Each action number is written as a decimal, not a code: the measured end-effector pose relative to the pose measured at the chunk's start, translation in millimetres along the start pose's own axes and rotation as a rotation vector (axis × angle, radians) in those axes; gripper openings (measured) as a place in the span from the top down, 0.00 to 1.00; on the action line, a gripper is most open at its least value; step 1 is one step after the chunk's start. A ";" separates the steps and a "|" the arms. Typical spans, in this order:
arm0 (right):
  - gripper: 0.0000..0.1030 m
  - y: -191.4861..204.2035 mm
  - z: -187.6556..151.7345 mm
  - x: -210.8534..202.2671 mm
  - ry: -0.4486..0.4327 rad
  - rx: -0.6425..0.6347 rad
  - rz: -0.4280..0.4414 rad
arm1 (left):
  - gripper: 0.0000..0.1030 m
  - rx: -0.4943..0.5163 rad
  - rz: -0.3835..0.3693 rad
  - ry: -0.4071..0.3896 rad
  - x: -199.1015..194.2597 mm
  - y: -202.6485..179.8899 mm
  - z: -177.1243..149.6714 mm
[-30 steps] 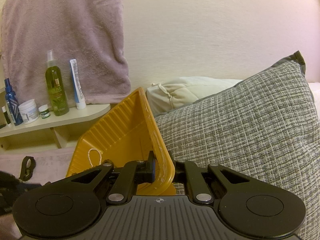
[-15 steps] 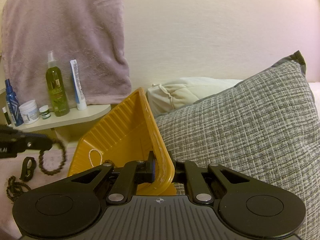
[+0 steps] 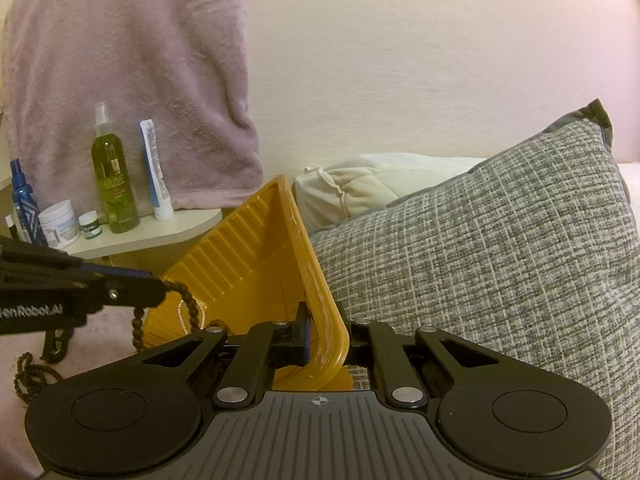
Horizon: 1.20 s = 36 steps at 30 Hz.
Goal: Organize jewelry
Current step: 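Carry the bead bracelet over the orange tray and open the left tool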
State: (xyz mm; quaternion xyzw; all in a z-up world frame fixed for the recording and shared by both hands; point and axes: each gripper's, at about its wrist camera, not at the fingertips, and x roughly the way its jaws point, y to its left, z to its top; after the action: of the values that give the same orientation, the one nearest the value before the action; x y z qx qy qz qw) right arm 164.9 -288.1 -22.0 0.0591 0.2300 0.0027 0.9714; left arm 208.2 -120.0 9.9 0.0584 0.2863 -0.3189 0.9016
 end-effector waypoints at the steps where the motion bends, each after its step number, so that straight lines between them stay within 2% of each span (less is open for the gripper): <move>1: 0.91 0.0 0.0 0.0 0.000 0.000 0.000 | 0.94 0.000 -0.002 0.004 1.4 -0.8 -0.6; 13: 0.91 1.5 -0.7 0.3 -0.001 0.001 -0.001 | 0.94 0.003 -0.015 0.034 14.1 -8.2 -3.9; 21: 0.91 1.4 -1.0 -0.3 0.001 0.002 0.000 | 0.88 -0.009 0.012 0.016 8.3 -2.4 -4.0; 27: 0.91 1.4 -1.0 -0.3 0.000 0.003 0.000 | 0.86 -0.050 0.075 -0.015 -13.2 22.9 -6.9; 36: 0.91 1.7 -0.1 -0.7 0.000 -0.003 -0.001 | 0.85 -0.144 0.239 -0.047 -55.8 77.6 -26.9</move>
State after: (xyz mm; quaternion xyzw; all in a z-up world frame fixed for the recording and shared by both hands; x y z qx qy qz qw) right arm 164.3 -286.4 -21.6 0.0577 0.2302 0.0026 0.9714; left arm 207.2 -20.7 12.5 0.0199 0.2782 -0.1892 0.9415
